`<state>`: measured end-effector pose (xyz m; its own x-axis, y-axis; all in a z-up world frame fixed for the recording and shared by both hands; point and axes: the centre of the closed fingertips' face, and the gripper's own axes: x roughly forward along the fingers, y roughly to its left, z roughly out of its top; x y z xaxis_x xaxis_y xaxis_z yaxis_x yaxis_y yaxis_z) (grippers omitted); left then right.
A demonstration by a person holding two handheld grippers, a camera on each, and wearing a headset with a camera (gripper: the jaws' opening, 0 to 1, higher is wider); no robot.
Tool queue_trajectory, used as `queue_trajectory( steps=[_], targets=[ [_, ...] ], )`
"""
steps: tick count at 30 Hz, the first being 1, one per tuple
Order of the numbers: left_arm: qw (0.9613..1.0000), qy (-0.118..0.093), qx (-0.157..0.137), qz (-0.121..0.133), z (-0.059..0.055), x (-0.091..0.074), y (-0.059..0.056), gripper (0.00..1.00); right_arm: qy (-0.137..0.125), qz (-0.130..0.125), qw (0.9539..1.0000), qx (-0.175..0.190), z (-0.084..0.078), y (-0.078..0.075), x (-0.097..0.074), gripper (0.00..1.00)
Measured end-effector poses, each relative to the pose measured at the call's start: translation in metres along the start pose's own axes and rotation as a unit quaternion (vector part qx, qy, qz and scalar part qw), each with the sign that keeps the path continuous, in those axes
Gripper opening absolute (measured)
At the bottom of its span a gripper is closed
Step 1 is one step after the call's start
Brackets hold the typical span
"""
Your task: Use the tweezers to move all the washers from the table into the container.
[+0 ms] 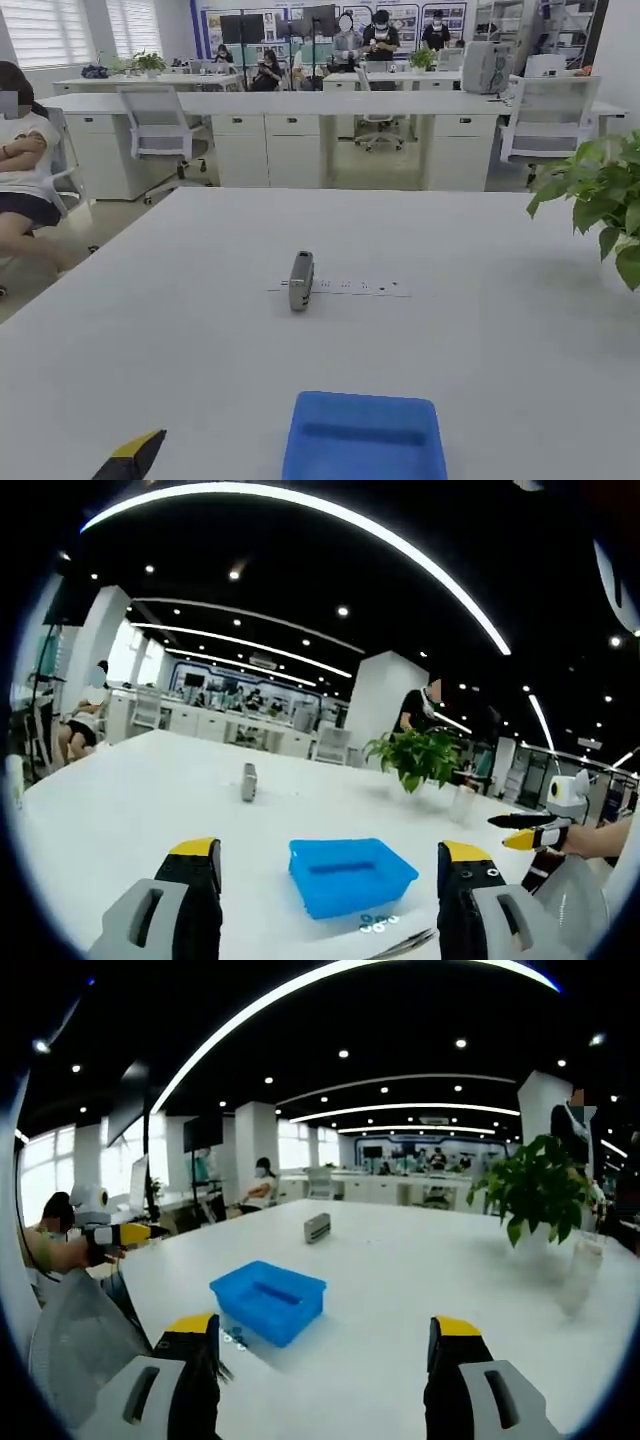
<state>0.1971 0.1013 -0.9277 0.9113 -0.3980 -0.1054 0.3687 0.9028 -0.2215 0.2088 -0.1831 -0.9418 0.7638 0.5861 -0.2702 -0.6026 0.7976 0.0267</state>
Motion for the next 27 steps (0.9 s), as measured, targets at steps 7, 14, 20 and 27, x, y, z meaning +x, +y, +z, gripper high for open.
queue_trajectory(
  steps=[7, 14, 20, 27],
  targets=[
    [1.0, 0.004, 0.0, -0.003, -0.0013, 0.0005, -0.0014, 0.9, -0.001, -0.001, 1.0, 0.005, -0.0009, -0.0022, -0.0003, 0.84],
    [1.0, 0.005, 0.0, -0.004, -0.0015, 0.0006, -0.0012, 0.9, 0.006, 0.004, 1.0, 0.0, -0.0043, -0.0017, 0.0009, 0.84],
    [1.0, 0.005, 0.0, -0.003, -0.0013, 0.0005, -0.0007, 0.9, 0.008, 0.004, 1.0, -0.001, -0.0055, -0.002, 0.001, 0.84],
    [1.0, 0.003, -0.002, -0.001, -0.0007, 0.0, 0.0004, 0.89, 0.01, 0.004, 0.9999, -0.001, -0.0064, -0.0015, 0.0011, 0.84]
  ],
)
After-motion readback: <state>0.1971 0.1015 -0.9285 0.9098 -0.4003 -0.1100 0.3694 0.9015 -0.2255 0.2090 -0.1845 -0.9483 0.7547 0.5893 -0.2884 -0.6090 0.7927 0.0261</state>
